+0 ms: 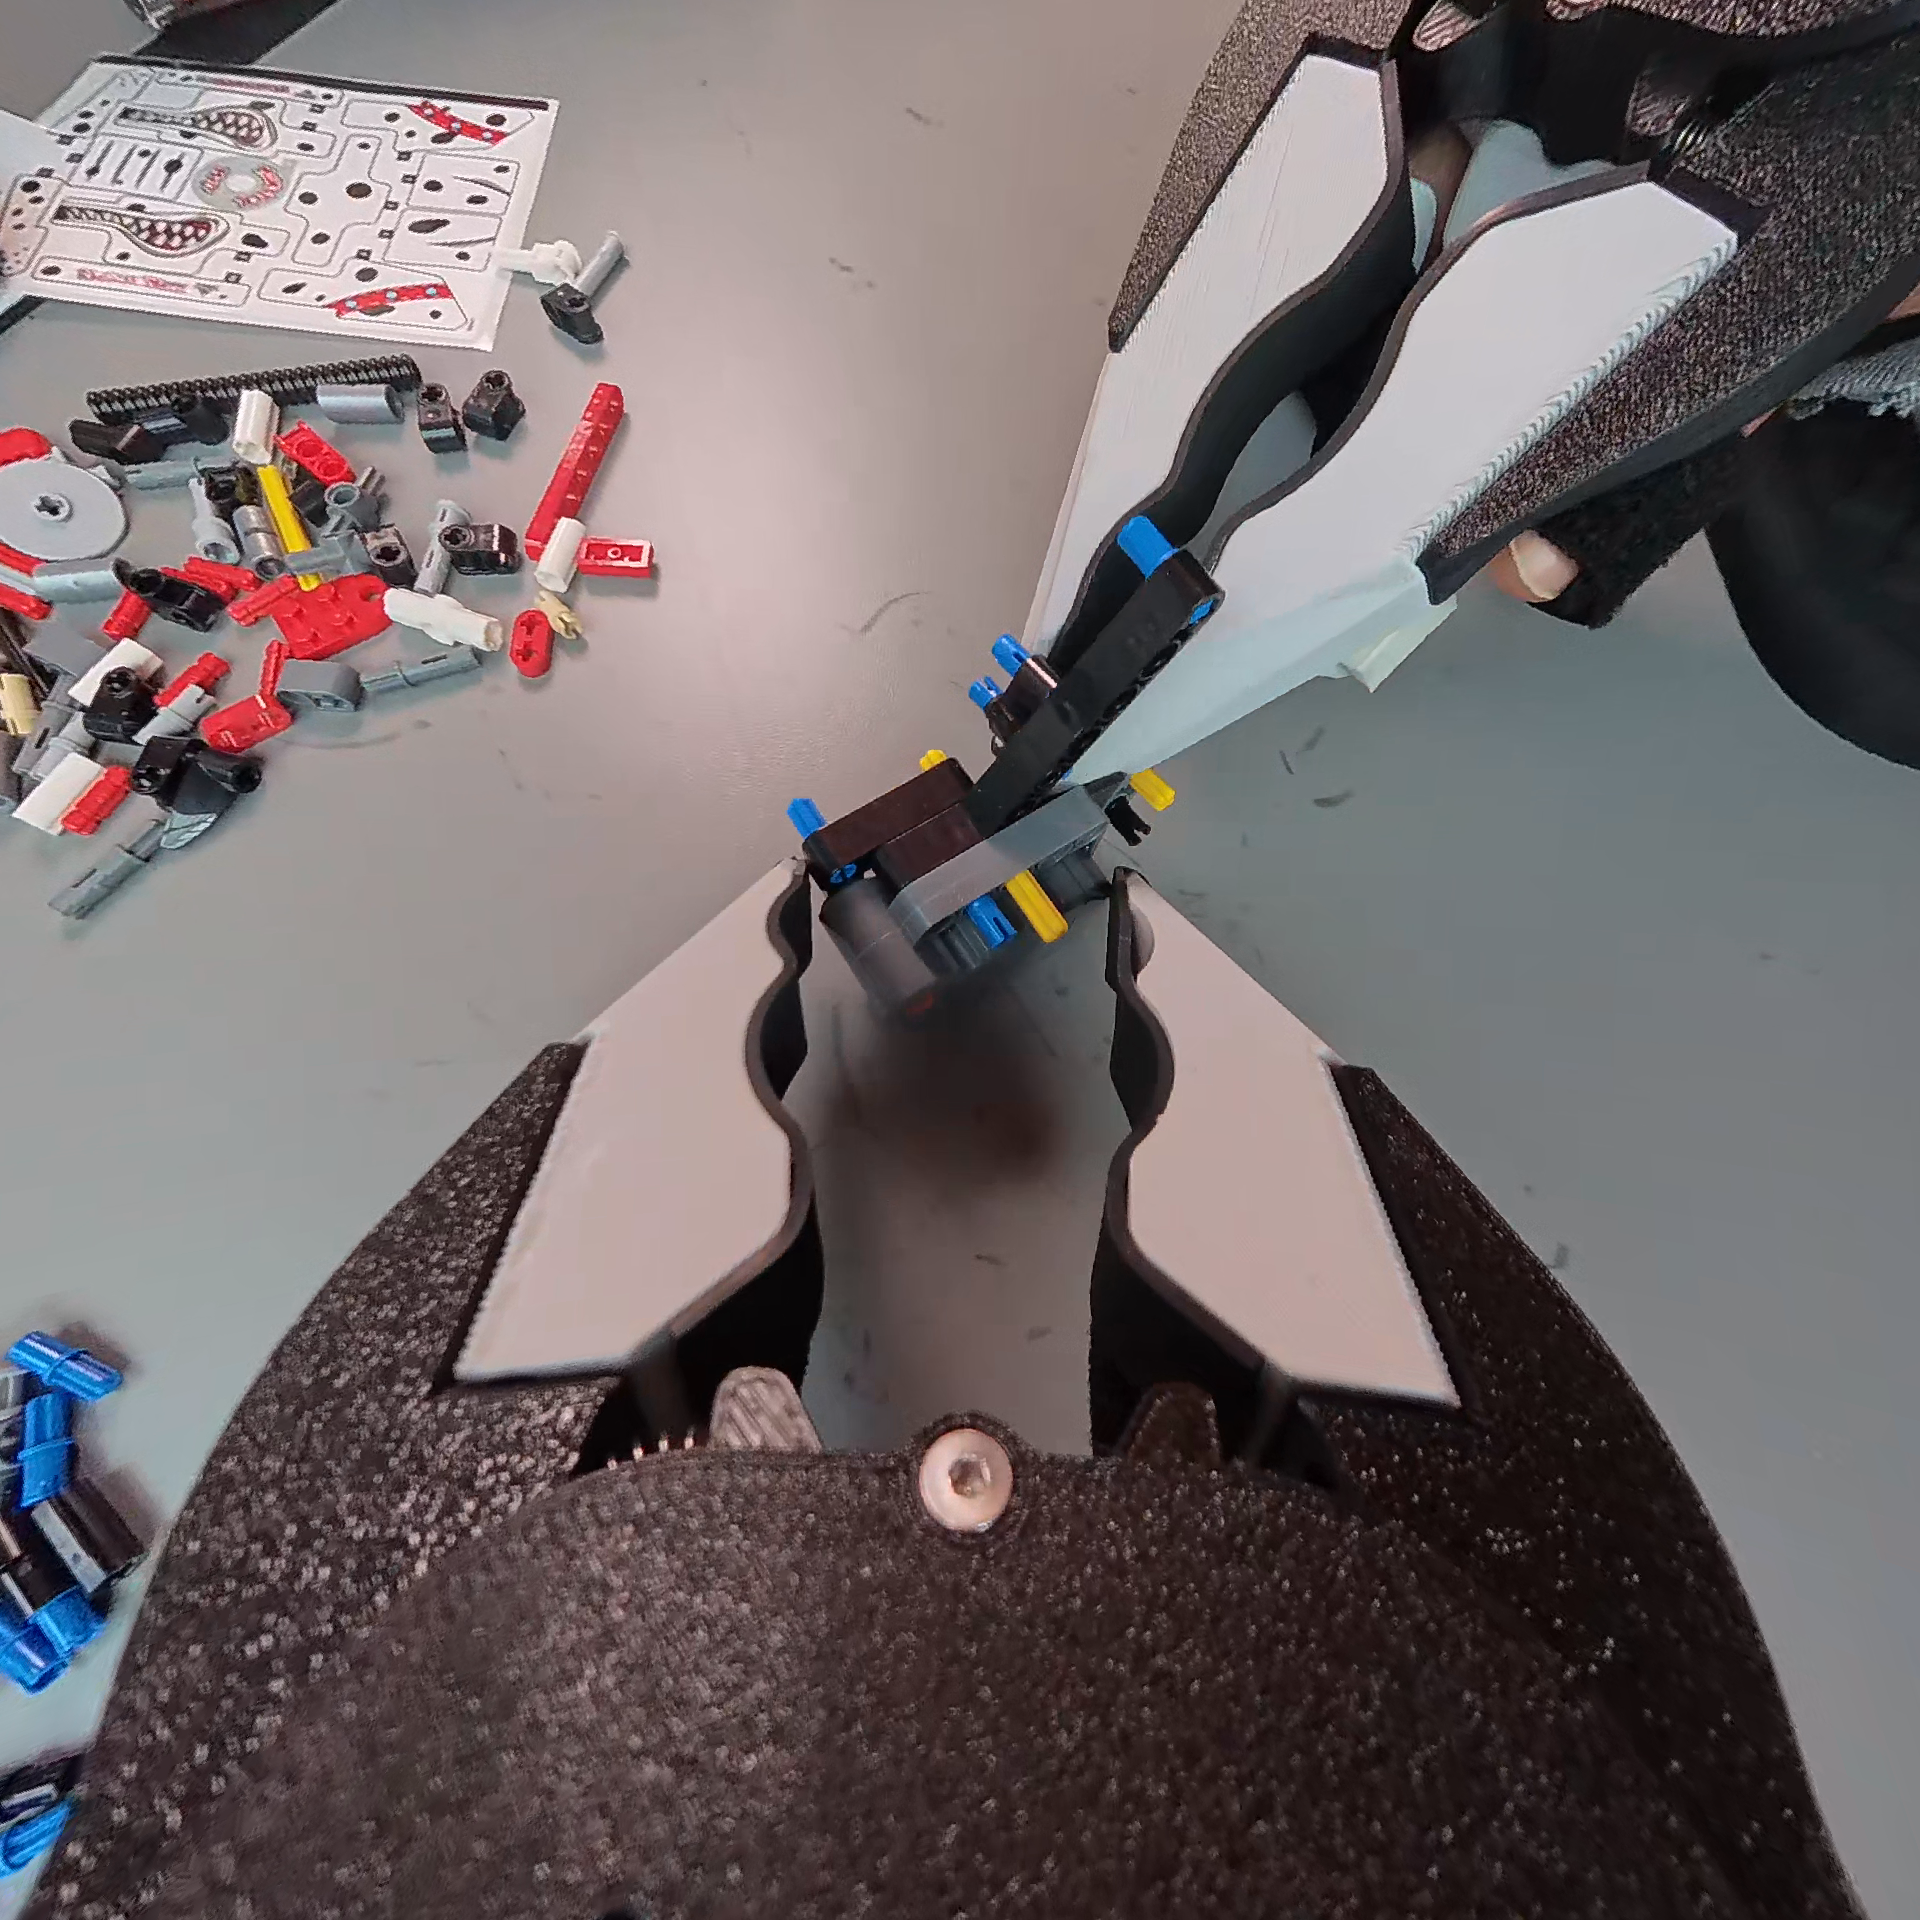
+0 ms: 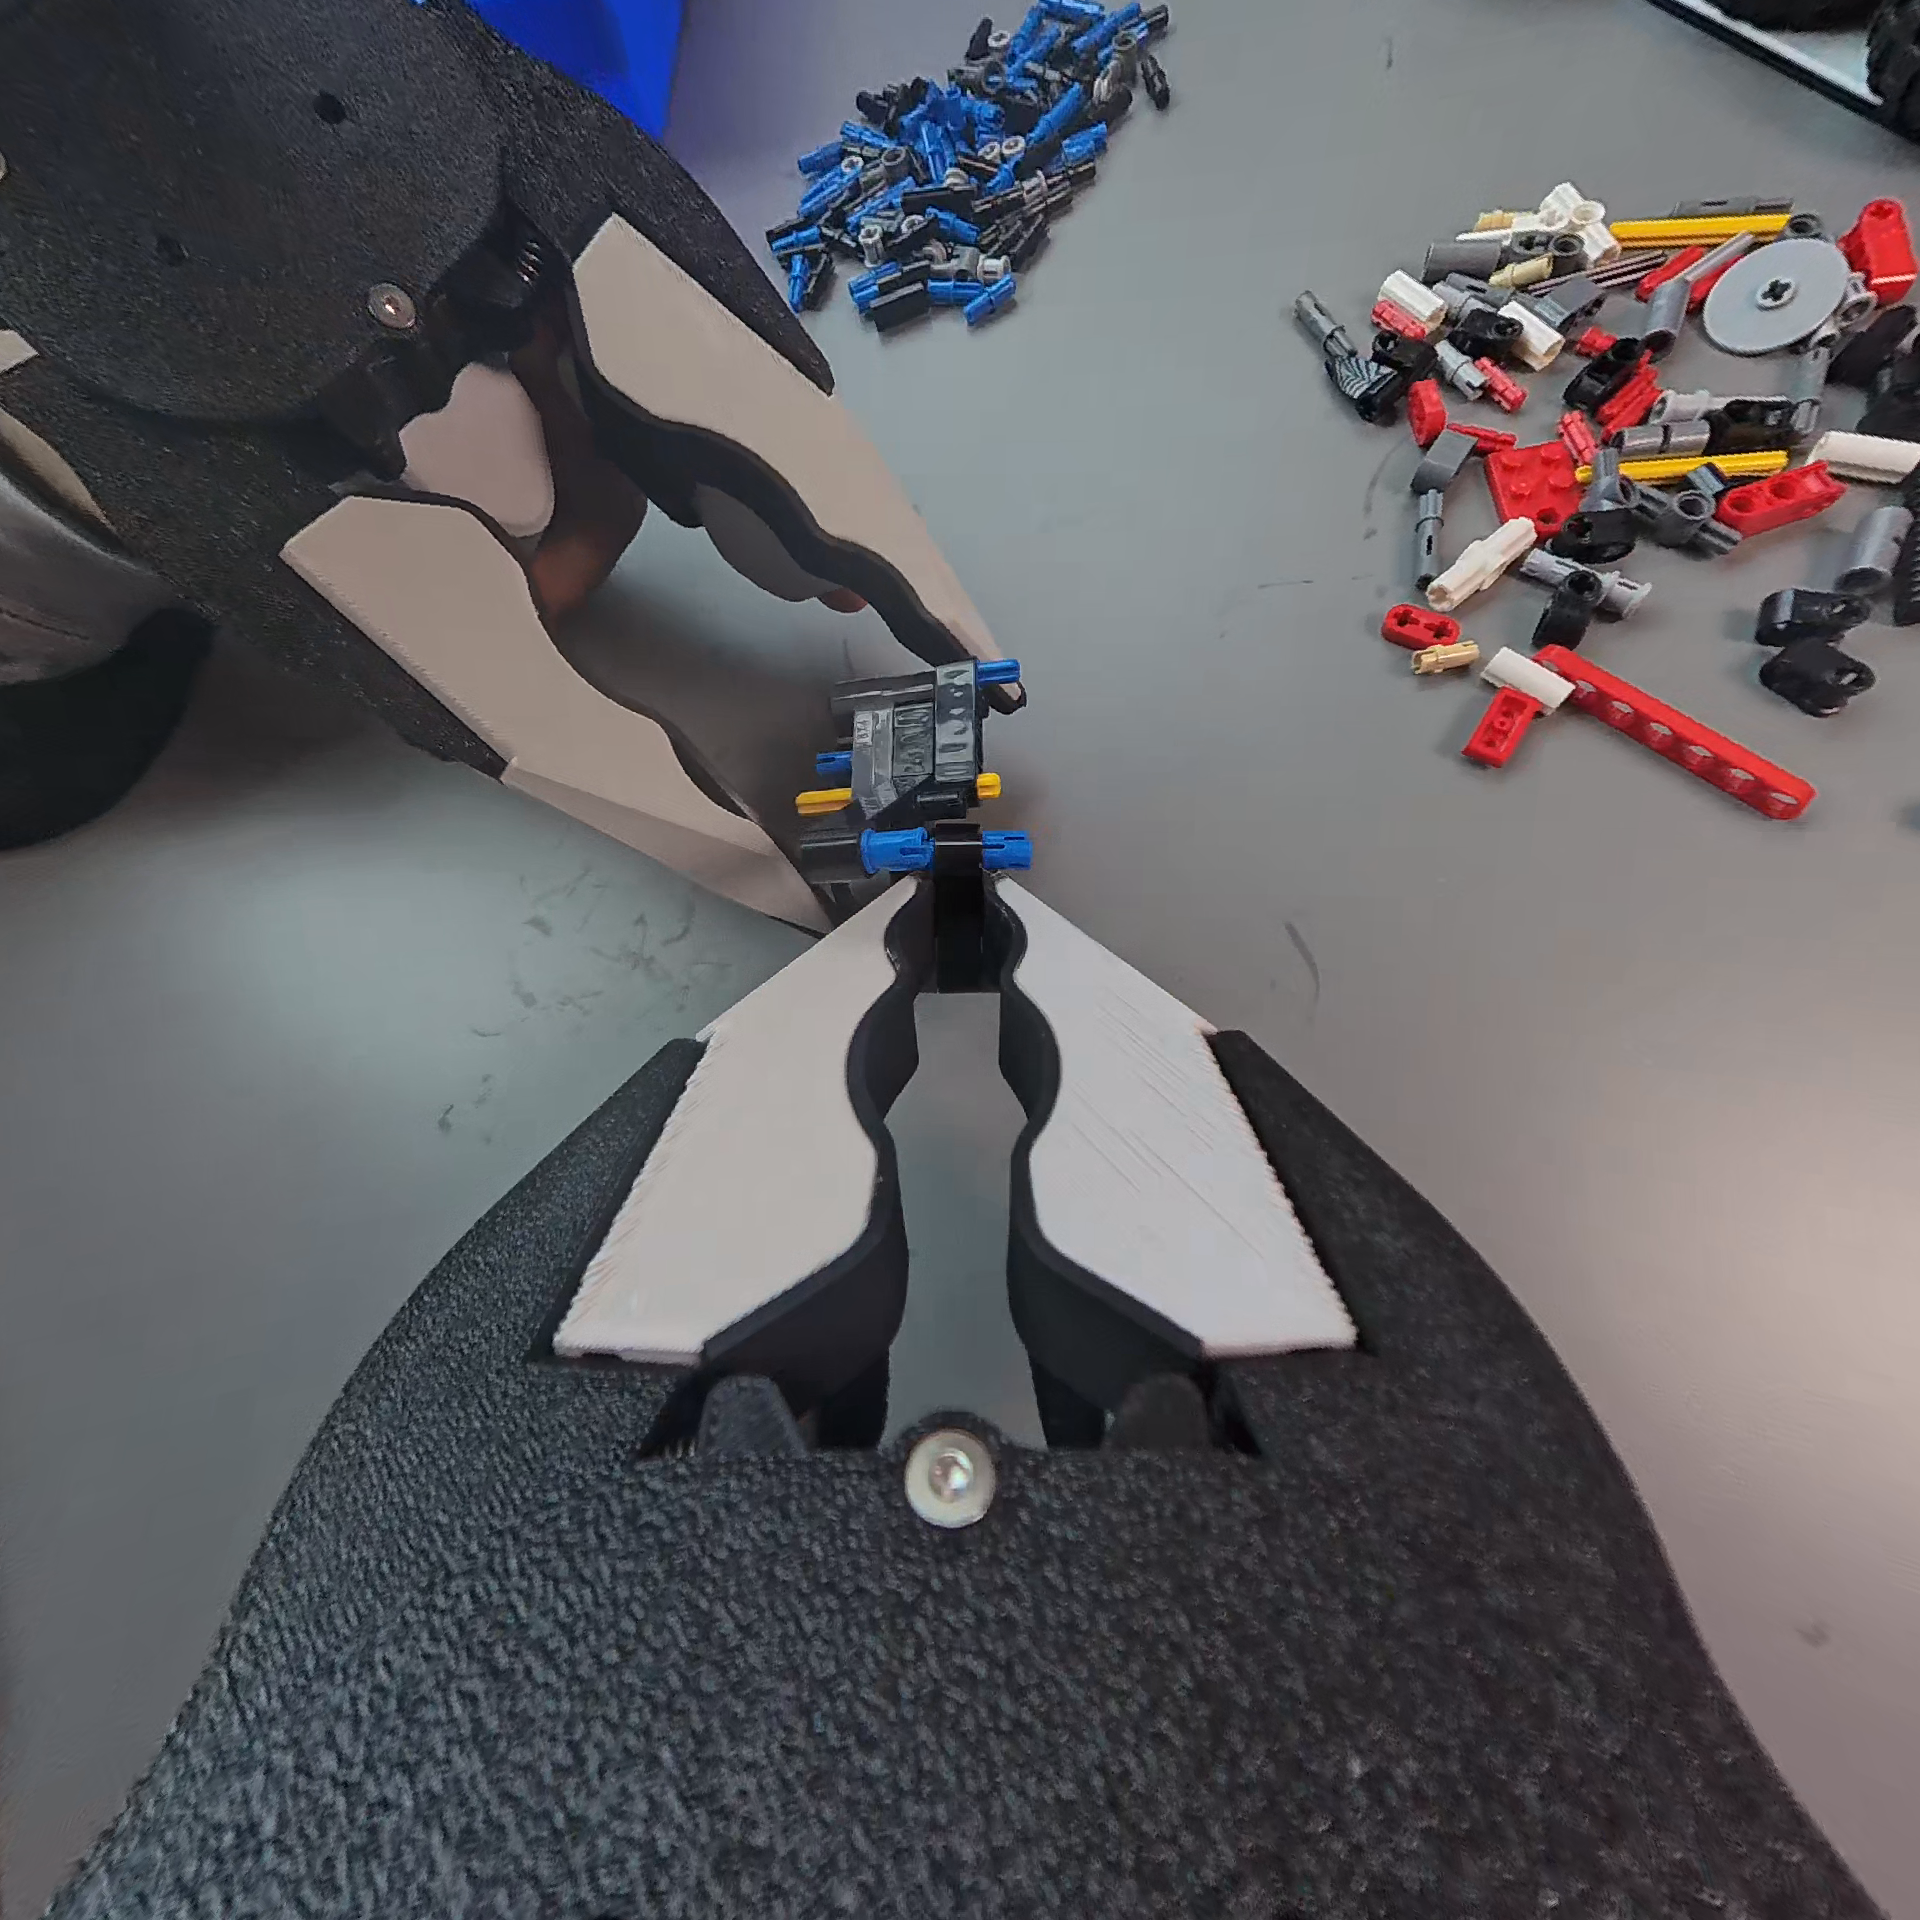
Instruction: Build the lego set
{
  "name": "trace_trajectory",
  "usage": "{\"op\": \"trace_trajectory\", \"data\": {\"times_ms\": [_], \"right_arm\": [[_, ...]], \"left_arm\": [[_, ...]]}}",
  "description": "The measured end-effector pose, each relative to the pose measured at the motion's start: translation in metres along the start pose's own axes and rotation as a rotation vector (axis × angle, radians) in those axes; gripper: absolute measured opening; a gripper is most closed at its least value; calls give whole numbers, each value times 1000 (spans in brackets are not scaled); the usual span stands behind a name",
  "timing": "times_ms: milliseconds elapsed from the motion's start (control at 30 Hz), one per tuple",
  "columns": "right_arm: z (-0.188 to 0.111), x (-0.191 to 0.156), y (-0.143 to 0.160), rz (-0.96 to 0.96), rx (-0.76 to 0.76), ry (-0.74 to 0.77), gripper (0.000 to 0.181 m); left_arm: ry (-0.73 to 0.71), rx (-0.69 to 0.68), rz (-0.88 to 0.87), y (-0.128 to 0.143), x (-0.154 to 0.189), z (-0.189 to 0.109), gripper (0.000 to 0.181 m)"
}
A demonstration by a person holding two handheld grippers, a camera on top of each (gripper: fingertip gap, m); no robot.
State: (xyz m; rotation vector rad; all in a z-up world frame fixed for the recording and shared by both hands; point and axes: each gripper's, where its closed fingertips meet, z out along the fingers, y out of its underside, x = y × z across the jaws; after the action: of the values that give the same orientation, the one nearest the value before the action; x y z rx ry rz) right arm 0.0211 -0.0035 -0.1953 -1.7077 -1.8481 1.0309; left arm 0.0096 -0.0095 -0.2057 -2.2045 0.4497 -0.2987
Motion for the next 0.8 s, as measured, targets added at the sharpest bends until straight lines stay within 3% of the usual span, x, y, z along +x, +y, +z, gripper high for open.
{"op": "trace_trajectory", "data": {"times_ms": [33, 567, 800], "right_arm": [[0, 0, 0, -7, -1, 9, 8], [-2, 7, -4, 3, 48, 43, 8], [-5, 10, -2, 14, 61, 46, 8]], "left_arm": [[-2, 0, -3, 0, 0, 0, 57], [15, 40, -69, -3, -3, -9, 61], [-8, 11, -43, 1, -4, -2, 53]]}}
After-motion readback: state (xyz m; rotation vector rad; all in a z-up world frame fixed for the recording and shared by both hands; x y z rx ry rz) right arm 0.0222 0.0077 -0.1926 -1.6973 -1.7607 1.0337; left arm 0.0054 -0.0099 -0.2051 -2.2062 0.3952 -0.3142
